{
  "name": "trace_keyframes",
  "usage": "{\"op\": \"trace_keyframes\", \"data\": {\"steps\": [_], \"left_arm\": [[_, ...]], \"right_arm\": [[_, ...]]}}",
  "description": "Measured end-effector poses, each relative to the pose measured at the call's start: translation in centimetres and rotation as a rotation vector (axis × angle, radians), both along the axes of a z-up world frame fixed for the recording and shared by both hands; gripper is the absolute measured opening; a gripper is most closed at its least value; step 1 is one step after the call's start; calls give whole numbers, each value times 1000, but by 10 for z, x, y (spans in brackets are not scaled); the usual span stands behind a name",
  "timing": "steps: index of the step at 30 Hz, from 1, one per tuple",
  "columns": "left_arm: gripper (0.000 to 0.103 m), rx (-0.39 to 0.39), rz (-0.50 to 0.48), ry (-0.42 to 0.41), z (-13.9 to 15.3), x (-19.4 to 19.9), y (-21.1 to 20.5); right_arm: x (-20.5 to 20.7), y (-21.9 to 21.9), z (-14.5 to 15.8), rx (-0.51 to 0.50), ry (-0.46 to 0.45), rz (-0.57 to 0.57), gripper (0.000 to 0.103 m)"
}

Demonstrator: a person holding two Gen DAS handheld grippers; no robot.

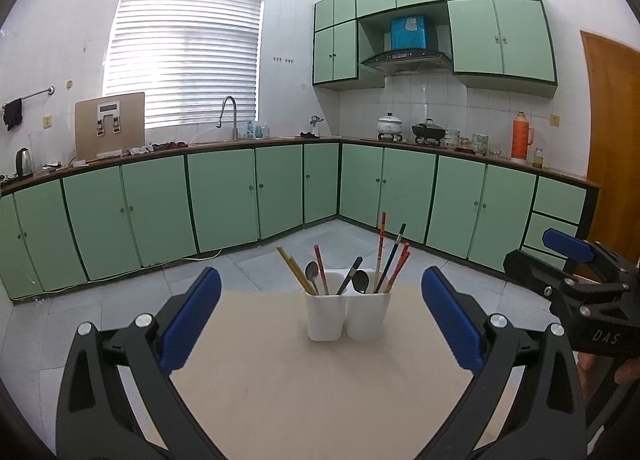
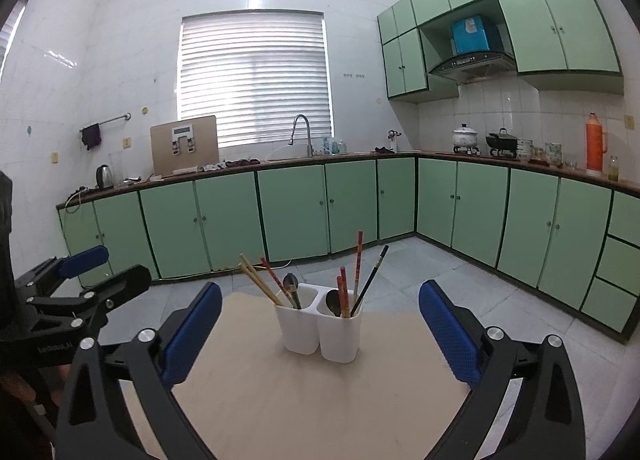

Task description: Organize utensils

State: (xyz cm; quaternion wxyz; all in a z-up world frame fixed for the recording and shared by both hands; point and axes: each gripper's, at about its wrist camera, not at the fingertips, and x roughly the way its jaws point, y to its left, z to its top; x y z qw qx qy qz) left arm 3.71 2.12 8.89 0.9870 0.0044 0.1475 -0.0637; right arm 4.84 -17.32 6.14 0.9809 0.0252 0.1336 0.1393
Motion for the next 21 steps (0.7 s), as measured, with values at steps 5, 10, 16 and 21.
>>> {"op": "trace_keyframes", "data": {"steps": [5,10,16,21], "left_arm": [[97,4,2,-2,-1,-8,-1],[97,5,4,2,-2,-14,-1],[97,4,5,-1,-2,-17,0],[97,3,5,-1,-2,-17,0]], "right_arm": [[-5,5,-2,-4,7,13,97],[-9,8,-2,-2,7,24,97],[-10,5,0,4,4,28,97],[-9,3,0,7,4,28,97]]}}
